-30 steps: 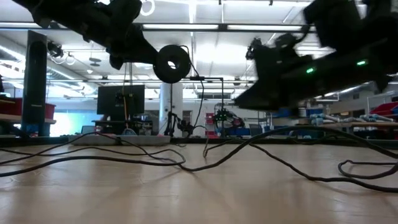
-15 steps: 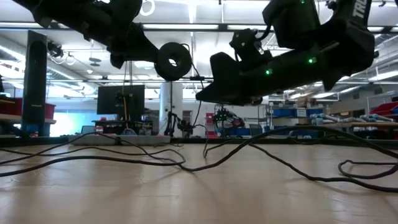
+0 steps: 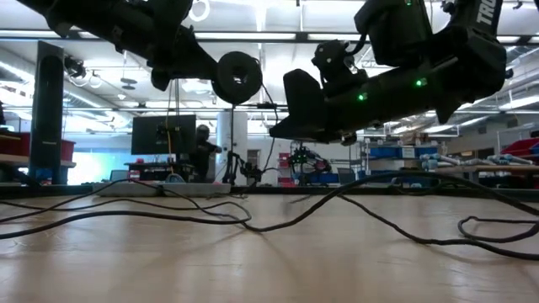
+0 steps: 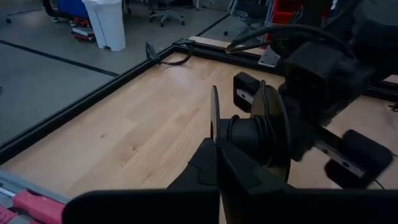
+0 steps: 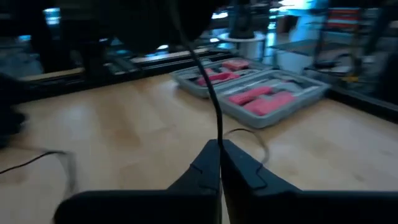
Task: Coil cords
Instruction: Coil the black wire onto the spool
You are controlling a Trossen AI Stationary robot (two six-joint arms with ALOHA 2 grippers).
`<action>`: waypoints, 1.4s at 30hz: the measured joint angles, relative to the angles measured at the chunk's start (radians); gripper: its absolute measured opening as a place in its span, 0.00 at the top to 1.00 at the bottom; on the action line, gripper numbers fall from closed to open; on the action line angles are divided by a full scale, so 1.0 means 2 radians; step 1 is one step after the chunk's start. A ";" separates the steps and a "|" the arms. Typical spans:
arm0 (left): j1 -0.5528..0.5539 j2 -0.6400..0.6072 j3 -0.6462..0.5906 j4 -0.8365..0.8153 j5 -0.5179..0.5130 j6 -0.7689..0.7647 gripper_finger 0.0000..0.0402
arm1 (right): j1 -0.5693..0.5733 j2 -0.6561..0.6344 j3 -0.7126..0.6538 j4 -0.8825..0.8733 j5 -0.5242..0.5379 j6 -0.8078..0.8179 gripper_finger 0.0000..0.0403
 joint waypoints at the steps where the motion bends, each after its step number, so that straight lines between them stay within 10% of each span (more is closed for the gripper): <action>1: 0.000 0.000 0.000 0.000 0.001 -0.001 1.00 | -0.003 -0.001 0.000 -0.001 0.006 -0.002 0.99; 15: 0.003 0.001 0.000 0.041 0.005 -0.014 1.00 | -0.039 -0.004 0.014 -0.082 -0.109 0.123 1.00; 25: 0.014 0.028 0.000 0.042 -0.058 -0.026 1.00 | -0.044 -0.001 0.167 -0.283 -0.209 0.012 1.00; 42: 0.014 0.049 0.001 -0.102 -0.049 -0.052 1.00 | -0.072 -0.016 0.208 -0.312 -0.260 -0.037 1.00</action>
